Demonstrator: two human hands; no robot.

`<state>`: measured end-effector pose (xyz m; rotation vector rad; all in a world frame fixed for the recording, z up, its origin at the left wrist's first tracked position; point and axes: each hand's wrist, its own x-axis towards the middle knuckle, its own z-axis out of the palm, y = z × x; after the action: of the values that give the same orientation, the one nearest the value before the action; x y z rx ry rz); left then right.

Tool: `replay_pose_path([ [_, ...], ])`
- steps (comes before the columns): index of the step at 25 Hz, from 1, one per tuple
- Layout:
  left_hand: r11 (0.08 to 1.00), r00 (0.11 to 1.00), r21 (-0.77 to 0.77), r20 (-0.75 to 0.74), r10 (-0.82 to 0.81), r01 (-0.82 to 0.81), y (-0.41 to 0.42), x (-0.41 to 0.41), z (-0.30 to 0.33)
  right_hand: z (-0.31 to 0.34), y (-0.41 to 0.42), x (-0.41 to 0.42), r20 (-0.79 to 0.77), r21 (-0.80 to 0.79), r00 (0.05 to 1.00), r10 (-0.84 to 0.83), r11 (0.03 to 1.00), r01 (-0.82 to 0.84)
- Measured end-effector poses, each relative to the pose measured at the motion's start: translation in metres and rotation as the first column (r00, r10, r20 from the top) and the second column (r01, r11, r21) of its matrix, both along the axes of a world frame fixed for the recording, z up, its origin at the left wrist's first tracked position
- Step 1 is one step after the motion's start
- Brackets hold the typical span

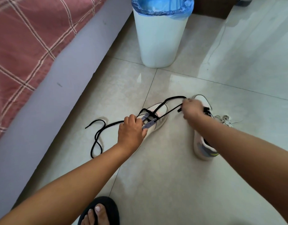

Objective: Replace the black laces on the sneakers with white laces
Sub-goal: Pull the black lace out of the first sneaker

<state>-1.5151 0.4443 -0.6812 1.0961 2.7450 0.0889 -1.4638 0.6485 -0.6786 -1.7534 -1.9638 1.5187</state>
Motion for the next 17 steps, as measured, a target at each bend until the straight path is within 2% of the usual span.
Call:
replay_pose_path([
  [2,1.000,1.000,-0.005,0.010,-0.007,0.007,0.000,0.000,0.001,0.013,0.031,0.000,-0.054,0.106,0.987,-0.151,0.982,0.156],
  [5,0.998,0.999,-0.042,0.028,0.043,-0.042,0.003,0.002,-0.001,0.028,0.052,-0.008,-0.029,0.289,0.991,-0.128,0.948,0.131],
  [7,0.996,0.998,-0.072,0.011,0.057,-0.057,0.005,0.002,0.000,0.037,0.049,-0.013,-0.048,0.179,0.998,0.036,0.984,-0.027],
  [8,0.995,0.996,-0.065,0.034,0.077,-0.075,0.006,0.003,0.003,0.038,0.041,-0.013,-0.029,0.083,0.986,0.165,0.983,-0.163],
  [9,0.994,0.994,-0.063,0.066,0.089,-0.085,0.007,0.006,0.004,0.037,0.029,-0.011,0.041,0.021,0.940,0.338,0.940,-0.339],
  [11,0.994,0.988,-0.056,0.119,0.101,-0.095,0.007,0.013,0.004,0.024,-0.001,-0.003,0.253,0.037,0.701,0.667,0.718,-0.695],
  [12,0.995,0.988,-0.042,0.116,0.098,-0.094,0.006,0.016,0.003,0.017,-0.017,0.000,0.334,0.106,0.590,0.735,0.593,-0.798],
  [13,0.995,0.990,-0.030,0.102,0.094,-0.092,0.006,0.018,0.003,0.010,-0.030,0.002,0.364,0.177,0.539,0.759,0.512,-0.840],
  [14,0.995,0.991,-0.020,0.098,0.096,-0.094,0.006,0.020,0.003,0.004,-0.039,0.003,0.354,0.222,0.536,0.766,0.488,-0.844],
  [17,0.994,0.987,-0.004,0.124,0.105,-0.105,0.006,0.020,0.002,-0.008,-0.048,-0.004,0.303,0.253,0.604,0.737,0.548,-0.797],
])
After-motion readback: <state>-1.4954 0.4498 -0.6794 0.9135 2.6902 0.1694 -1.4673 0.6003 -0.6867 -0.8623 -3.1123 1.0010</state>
